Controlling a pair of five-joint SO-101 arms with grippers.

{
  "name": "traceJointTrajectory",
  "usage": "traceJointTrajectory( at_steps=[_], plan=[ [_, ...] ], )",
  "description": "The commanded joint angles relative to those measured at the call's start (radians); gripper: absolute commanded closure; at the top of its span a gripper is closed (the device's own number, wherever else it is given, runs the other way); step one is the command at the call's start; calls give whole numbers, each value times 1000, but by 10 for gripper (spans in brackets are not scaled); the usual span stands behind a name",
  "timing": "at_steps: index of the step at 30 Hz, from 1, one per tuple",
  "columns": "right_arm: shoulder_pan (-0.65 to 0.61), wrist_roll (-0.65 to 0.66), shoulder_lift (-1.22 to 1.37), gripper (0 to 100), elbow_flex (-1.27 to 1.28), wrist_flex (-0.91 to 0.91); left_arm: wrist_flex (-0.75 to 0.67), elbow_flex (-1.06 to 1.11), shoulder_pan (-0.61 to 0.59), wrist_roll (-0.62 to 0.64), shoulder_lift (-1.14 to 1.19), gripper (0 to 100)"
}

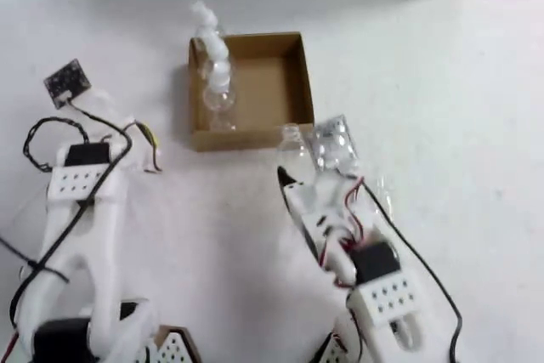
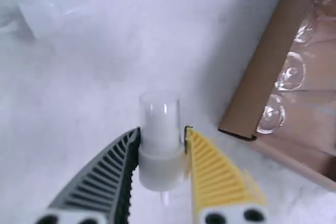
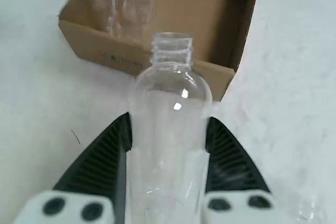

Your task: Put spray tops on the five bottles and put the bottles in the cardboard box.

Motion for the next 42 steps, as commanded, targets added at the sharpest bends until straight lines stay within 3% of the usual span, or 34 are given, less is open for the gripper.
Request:
traceJointTrajectory(
  at_steps=[1, 9, 14, 23, 27, 33, 38, 42],
  plan=[
    [-15, 2, -259, 984, 94, -71, -20, -40, 4, 0, -176, 978],
    [-25, 2, -529, 984, 210, -71, -192, -43, 171, 0, -453, 977],
    [-136, 2, -656, 984, 284, -74, -368, -43, 280, -8, -591, 977],
    [-217, 2, -648, 984, 410, -321, -671, -35, 332, -9, -704, 977],
    [-243, -9, -648, 984, 410, -321, -687, -41, 341, -46, -714, 977],
    [-248, -83, -648, 984, 410, -321, -726, -34, 423, -290, -713, 978],
    [-248, -83, -648, 984, 410, -321, -729, -44, 533, -293, -713, 978],
    [-248, -83, -648, 984, 410, -321, -729, -44, 545, -288, -711, 978]
  ],
)
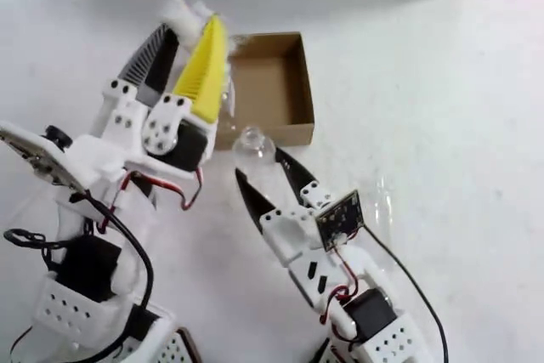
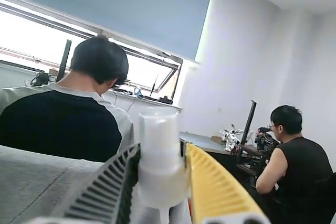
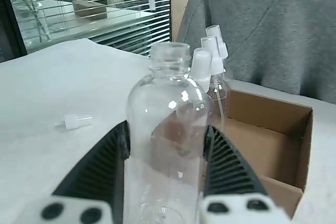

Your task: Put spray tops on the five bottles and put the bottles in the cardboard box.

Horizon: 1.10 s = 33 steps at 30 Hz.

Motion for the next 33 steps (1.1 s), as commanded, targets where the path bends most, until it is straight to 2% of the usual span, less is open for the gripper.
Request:
traceJointTrajectory(
  at_steps=[1, 5, 29, 33],
  plan=[
    [-8, -11, -12, 984, 9, -25, -37, -43, 22, 8, -18, 978],
    [-8, -11, -12, 984, 9, -25, -28, -35, 19, 120, -18, 978],
    [-8, -11, -12, 984, 9, -25, -2, 138, 30, 133, -27, 978],
    [-8, -11, -12, 984, 9, -25, -2, 172, 28, 190, -27, 978]
  ],
)
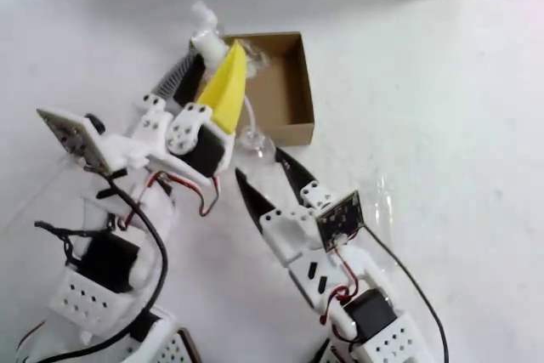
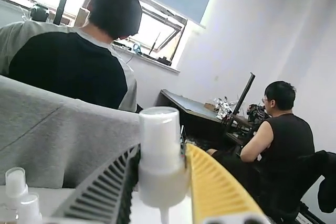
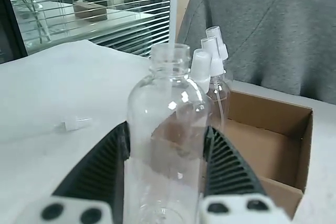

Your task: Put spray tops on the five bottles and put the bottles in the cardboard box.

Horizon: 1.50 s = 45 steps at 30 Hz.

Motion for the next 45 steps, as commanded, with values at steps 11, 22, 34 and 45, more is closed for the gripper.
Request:
traceJointTrajectory(
  at_steps=[11, 22, 34, 45],
  plan=[
    [-7, -11, -12, 984, 9, -25, 0, 140, 8, 61, -21, 978],
    [-7, -9, -12, 984, 9, -1, -2, 258, 53, 58, -21, 978],
    [-1, -9, -12, 984, 9, 2, 5, 324, 54, 58, -62, 978],
    [1, -9, -12, 984, 9, 2, 14, 503, 82, 58, -357, 976]
  ],
)
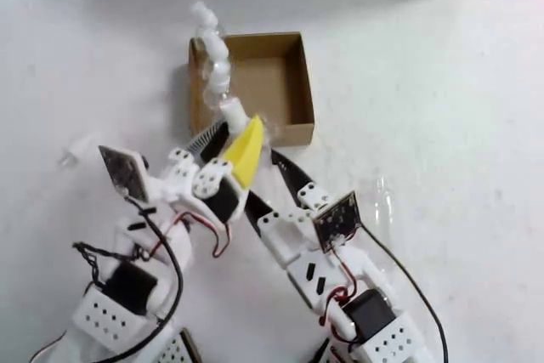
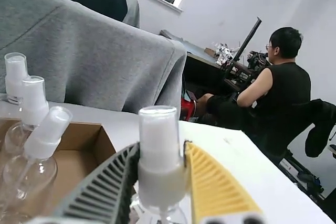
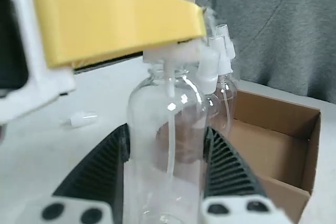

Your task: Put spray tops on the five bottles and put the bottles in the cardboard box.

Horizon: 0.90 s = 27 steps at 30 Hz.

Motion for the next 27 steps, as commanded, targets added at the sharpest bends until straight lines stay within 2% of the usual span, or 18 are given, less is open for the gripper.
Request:
traceJointTrajectory(
  at_steps=[1, 6, 12, 17, 24, 27],
  plan=[
    [8, -9, -13, 984, 9, -1, 15, 25, 10, 2, -79, 976],
    [8, -9, -13, 984, 9, 1, 15, 32, 10, 0, -77, 976],
    [8, -9, -13, 984, 9, 1, 51, 37, 10, -173, -77, 976],
    [8, -9, -13, 984, 9, 1, 43, 37, 12, -163, -82, 969],
    [8, -9, -13, 984, 9, 1, 51, 52, 12, -155, -82, 747],
    [8, -9, -13, 984, 9, 1, 49, 58, 4, -87, -84, 708]
  ],
)
